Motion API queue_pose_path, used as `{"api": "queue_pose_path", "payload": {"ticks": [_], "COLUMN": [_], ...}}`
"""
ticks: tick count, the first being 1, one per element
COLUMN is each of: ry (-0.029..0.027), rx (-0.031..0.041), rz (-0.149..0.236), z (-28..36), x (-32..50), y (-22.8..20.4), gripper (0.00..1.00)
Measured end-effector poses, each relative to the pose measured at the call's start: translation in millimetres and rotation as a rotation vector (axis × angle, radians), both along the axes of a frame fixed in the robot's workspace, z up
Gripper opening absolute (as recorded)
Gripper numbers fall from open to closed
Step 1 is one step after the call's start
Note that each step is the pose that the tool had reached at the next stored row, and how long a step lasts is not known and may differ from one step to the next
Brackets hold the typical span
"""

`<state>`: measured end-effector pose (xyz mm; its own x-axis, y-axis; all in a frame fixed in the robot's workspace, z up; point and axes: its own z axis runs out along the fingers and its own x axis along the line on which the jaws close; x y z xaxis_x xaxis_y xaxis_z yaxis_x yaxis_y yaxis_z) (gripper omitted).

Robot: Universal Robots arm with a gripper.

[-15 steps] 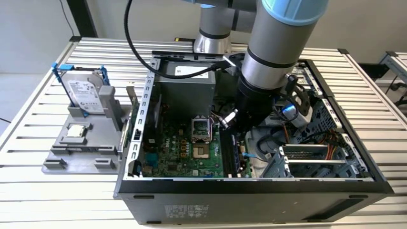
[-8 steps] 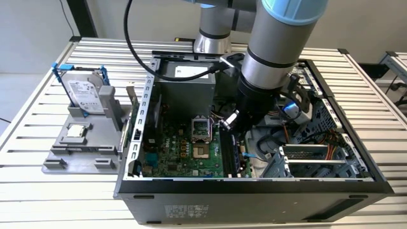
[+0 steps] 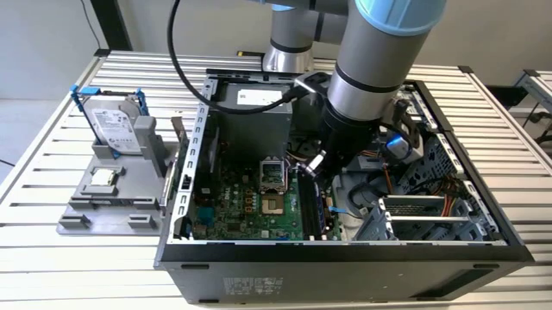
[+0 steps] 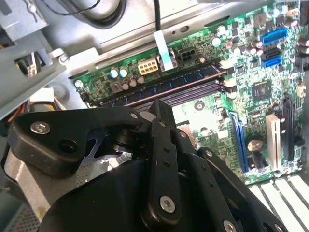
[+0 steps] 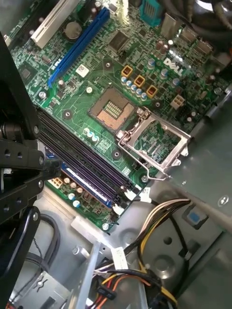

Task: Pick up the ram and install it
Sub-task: 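Press down the ram until it locks into place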

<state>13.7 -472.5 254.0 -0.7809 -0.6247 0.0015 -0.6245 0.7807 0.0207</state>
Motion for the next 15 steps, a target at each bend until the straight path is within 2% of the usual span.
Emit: {"api": "queue_pose_path", "payload": {"ticks": [15], "ry": [0.0002], "rx": [0.0058], "rz": [0.214], "z": [0.0], "x": [0.0], "y": [0.0], "gripper": [0.0]}}
